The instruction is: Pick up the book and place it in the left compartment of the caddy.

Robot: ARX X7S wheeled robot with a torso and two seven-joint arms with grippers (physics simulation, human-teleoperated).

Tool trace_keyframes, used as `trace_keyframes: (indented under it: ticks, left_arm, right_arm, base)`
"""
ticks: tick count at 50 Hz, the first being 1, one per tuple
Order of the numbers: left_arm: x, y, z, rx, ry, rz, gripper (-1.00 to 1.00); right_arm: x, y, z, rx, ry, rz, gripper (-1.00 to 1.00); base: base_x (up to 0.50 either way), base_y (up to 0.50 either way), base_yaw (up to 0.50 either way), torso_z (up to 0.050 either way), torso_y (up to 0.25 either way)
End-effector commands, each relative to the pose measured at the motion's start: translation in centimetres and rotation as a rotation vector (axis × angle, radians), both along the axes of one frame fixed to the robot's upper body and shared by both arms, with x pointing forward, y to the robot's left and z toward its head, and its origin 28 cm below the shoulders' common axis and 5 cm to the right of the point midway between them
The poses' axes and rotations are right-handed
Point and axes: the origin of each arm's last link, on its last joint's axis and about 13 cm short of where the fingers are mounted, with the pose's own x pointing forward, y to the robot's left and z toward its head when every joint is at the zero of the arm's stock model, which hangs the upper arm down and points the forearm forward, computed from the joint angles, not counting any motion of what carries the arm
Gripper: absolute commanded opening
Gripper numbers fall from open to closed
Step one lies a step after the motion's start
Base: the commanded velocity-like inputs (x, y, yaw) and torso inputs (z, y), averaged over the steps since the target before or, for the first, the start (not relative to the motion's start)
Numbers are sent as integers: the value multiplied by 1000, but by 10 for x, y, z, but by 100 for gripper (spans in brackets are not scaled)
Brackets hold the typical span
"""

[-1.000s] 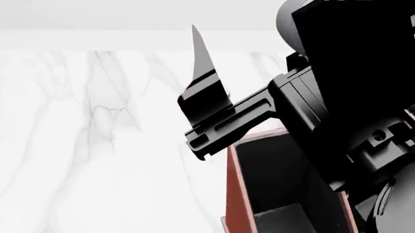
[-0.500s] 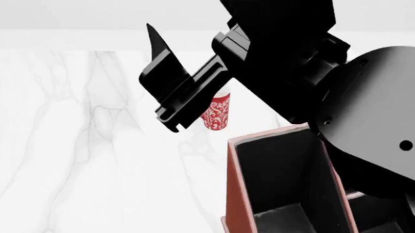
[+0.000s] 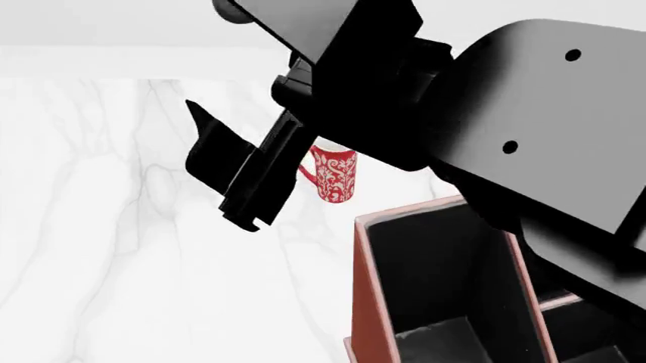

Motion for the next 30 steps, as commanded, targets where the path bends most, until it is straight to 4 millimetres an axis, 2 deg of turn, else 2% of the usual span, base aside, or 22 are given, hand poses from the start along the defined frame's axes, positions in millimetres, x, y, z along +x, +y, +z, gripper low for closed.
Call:
trace_keyframes:
  ticks: [1, 12, 21, 30]
  left_arm:
    - [-1, 3, 1, 5, -9, 9, 100]
    - [-1, 4, 2, 12, -15, 10, 100]
    - [-3, 3, 3, 18, -15, 0, 100]
    - [-2, 8, 3, 14, -18, 18, 100]
  right_arm:
    - [1, 10, -1, -95, 26, 56, 100]
    - [2, 26, -6, -112, 79, 152, 100]
    - [10, 41, -9, -133, 126, 213, 100]
    - [14, 44, -17, -168, 179, 244, 100]
  base:
    - [0, 0, 0, 0, 0]
    - [0, 0, 0, 0, 0]
    - [0, 0, 0, 0, 0]
    - [0, 0, 0, 0, 0]
